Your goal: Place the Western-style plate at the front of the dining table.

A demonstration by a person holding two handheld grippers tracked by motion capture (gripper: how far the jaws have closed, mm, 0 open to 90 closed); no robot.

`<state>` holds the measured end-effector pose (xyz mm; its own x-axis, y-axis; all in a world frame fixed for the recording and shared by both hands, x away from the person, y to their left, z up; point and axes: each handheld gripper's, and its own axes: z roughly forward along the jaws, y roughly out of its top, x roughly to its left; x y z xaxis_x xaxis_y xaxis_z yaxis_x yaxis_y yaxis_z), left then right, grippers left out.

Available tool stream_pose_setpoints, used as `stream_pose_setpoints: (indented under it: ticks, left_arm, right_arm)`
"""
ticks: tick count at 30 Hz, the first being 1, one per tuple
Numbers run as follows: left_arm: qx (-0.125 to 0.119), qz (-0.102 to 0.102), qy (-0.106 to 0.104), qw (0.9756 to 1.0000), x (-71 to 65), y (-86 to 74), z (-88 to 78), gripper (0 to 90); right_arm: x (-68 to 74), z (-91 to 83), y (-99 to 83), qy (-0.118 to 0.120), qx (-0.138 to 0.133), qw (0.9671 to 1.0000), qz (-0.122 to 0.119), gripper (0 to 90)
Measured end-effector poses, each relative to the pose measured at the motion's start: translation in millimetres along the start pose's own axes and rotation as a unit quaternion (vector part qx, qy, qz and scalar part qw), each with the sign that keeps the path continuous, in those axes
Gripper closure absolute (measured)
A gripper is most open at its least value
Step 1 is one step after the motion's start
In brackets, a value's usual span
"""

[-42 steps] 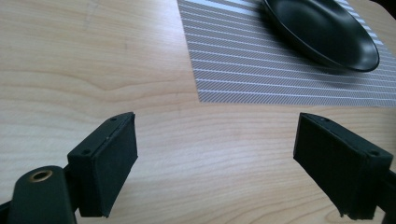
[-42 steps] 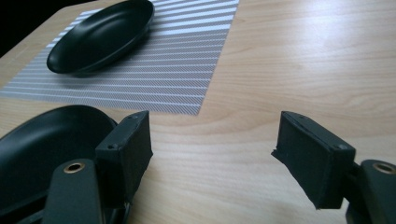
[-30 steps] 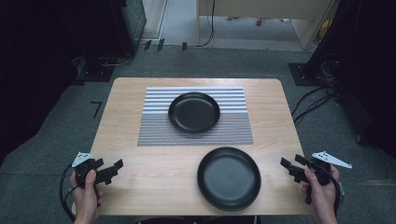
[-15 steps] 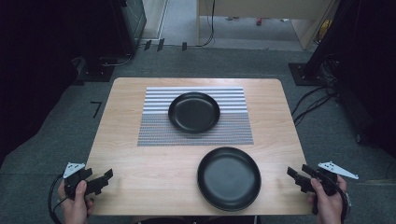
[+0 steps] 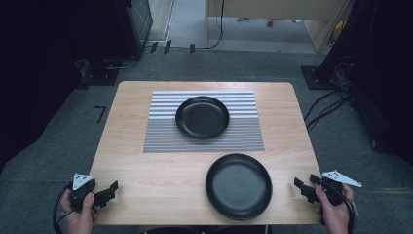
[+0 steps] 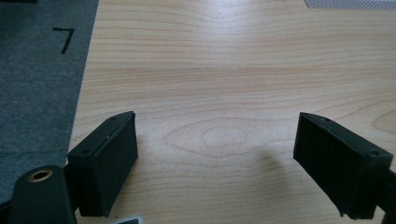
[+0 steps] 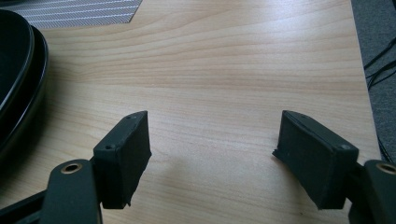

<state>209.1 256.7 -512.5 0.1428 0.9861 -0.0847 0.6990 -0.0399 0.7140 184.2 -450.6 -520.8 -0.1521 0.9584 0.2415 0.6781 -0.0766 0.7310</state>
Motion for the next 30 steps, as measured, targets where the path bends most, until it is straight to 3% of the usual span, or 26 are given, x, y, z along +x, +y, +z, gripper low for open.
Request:
stream_pose_setpoints:
  ticks: [6,11,16,30]
  left_arm:
    - [-0.002,0.015,0.013,0.9998,-3.6,-1.9,1.1,13.3]
    - [-0.001,0.032,0.029,0.9991,-8.5,-3.6,2.3,13.3]
    - [-0.006,0.031,0.029,0.9991,-8.6,-5.1,2.2,13.1]
    - [-0.014,0.03,0.031,0.999,-9.2,-7.7,1.7,13.1]
  right_arm:
    - [6.9,2.5,-0.8,-0.021,0.003,0.9996,-0.019,24.1]
    - [14.8,6.6,-3.1,-0.036,0.004,0.9984,-0.043,15.4]
    - [24.7,11.6,-4.2,-0.067,0.016,0.9945,-0.078,12.6]
    - [25.8,12.3,-4.1,-0.07,0.018,0.9942,-0.08,12.4]
